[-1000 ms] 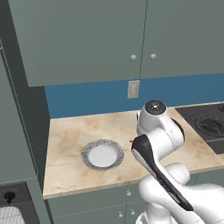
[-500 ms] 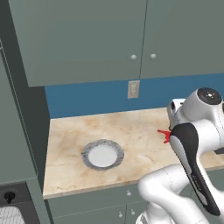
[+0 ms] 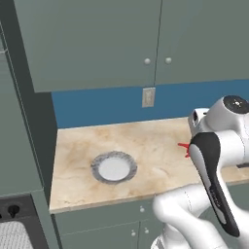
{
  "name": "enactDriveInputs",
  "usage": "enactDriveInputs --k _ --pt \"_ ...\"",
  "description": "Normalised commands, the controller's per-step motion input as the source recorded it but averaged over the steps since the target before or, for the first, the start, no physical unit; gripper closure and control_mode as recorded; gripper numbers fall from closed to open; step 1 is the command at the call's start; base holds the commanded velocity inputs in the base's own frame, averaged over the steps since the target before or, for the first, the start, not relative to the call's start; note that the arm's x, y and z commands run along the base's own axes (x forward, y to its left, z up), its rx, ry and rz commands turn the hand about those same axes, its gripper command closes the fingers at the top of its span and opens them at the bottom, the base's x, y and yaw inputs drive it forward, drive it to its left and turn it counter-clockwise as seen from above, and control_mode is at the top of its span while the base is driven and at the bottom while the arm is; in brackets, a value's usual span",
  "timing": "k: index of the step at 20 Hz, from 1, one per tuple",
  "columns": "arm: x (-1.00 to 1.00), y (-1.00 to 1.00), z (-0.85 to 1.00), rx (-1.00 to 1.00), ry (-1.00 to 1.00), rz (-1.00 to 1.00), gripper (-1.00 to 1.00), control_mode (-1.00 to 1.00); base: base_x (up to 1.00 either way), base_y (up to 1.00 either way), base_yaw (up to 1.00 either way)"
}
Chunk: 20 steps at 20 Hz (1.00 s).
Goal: Place the fish on the bottom rack of the oven, and slide the tray back inside. Close the oven door.
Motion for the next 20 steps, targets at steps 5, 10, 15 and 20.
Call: enactDriveInputs --k 5,10,15,20 --pt "0.00 0.00 0.00 0.00 0.00 0.00 1.00 1.00 -0.83 0.04 0.25" --pt "0.00 0.00 0.00 0.00 0.00 0.00 1.00 1.00 -0.43 0.32 0.41" --pt "0.00 0.00 0.00 0.00 0.00 0.00 1.00 1.00 0.00 0.45 0.57" --pt "0.00 0.00 0.00 0.00 0.00 0.00 1.00 1.00 0.08 0.31 0.56"
